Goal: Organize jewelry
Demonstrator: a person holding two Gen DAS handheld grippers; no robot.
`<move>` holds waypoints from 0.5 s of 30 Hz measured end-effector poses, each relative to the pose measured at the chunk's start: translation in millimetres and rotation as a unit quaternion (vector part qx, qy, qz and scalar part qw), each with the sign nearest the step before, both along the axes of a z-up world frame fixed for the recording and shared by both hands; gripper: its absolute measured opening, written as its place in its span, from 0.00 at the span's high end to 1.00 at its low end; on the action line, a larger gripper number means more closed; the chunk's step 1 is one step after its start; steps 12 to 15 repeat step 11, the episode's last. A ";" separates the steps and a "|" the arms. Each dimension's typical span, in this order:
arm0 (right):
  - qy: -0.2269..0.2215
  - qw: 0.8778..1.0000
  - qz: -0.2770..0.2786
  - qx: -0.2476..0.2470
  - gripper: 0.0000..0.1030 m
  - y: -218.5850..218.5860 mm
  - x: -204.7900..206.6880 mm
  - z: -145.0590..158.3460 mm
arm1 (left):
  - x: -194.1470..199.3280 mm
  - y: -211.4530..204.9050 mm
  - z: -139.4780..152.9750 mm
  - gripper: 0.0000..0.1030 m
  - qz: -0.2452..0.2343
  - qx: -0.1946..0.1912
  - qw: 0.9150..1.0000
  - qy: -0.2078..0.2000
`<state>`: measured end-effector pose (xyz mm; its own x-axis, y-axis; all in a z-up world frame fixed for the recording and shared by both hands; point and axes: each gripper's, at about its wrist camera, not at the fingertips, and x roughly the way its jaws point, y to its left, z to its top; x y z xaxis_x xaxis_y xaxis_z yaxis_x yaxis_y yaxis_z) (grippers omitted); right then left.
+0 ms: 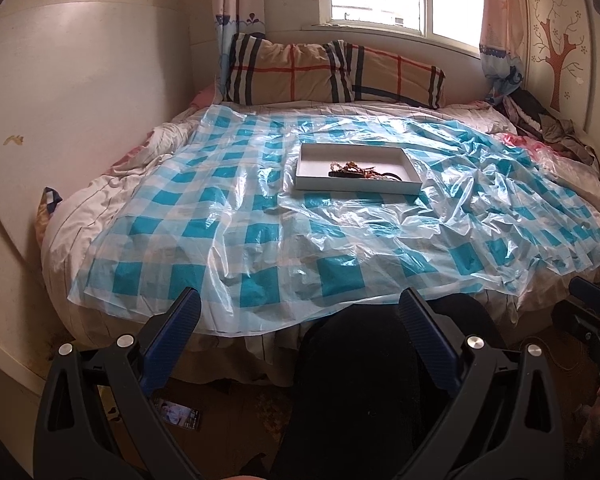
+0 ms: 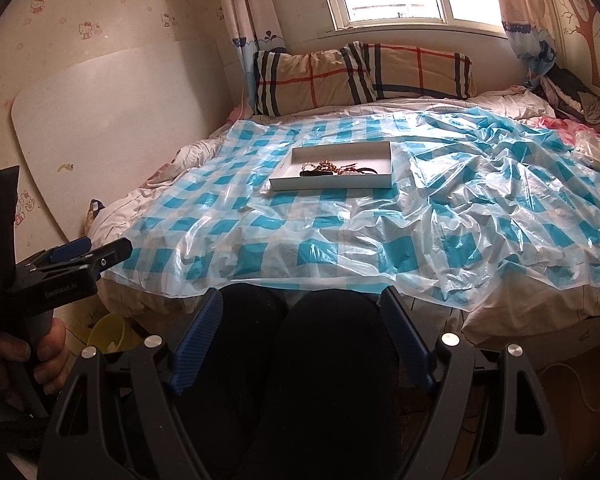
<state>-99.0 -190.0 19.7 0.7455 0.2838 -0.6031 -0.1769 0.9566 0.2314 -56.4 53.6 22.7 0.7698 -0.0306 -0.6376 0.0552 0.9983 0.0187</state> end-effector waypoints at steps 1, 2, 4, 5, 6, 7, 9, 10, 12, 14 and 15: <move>-0.002 1.000 0.000 -0.002 0.24 -0.1 1.5 0.5 | 2.4 -2.6 -1.6 0.07 -0.006 -0.003 1.000 0.008; -0.004 1.000 -0.001 -0.005 0.24 0.6 2.1 0.8 | 4.0 -4.4 -3.7 0.07 -0.009 -0.005 1.000 0.014; -0.008 1.000 -0.002 -0.012 0.21 1.8 3.2 2.0 | 7.3 -6.8 -7.9 0.07 -0.011 -0.008 1.000 0.028; -0.010 1.000 -0.003 -0.016 0.20 2.1 3.4 2.7 | 8.5 -7.3 -9.5 0.07 -0.010 -0.007 0.999 0.034; -0.012 1.000 -0.004 -0.018 0.20 2.3 3.2 3.1 | 9.2 -7.3 -10.6 0.07 -0.007 -0.006 0.999 0.038; -0.013 1.000 -0.005 -0.018 0.19 1.9 3.2 3.3 | 9.4 -7.0 -11.2 0.07 -0.004 -0.004 0.999 0.039; -0.013 1.000 -0.006 -0.017 0.19 0.7 3.8 3.1 | 8.9 -5.9 -11.2 0.07 -0.002 -0.005 0.999 0.038; -0.012 1.000 -0.006 -0.017 0.19 0.6 3.5 3.1 | 8.9 -5.5 -10.7 0.07 -0.001 -0.005 0.999 0.037; -0.013 1.000 -0.005 -0.018 0.19 0.4 3.7 3.3 | 8.5 -5.5 -10.3 0.07 -0.001 -0.004 0.999 0.037; -0.013 1.000 -0.005 -0.018 0.19 0.4 3.7 3.3 | 8.5 -5.5 -10.3 0.07 -0.001 -0.004 0.999 0.037; -0.013 1.000 -0.005 -0.018 0.19 0.4 3.7 3.3 | 8.5 -5.5 -10.3 0.07 -0.001 -0.004 0.999 0.037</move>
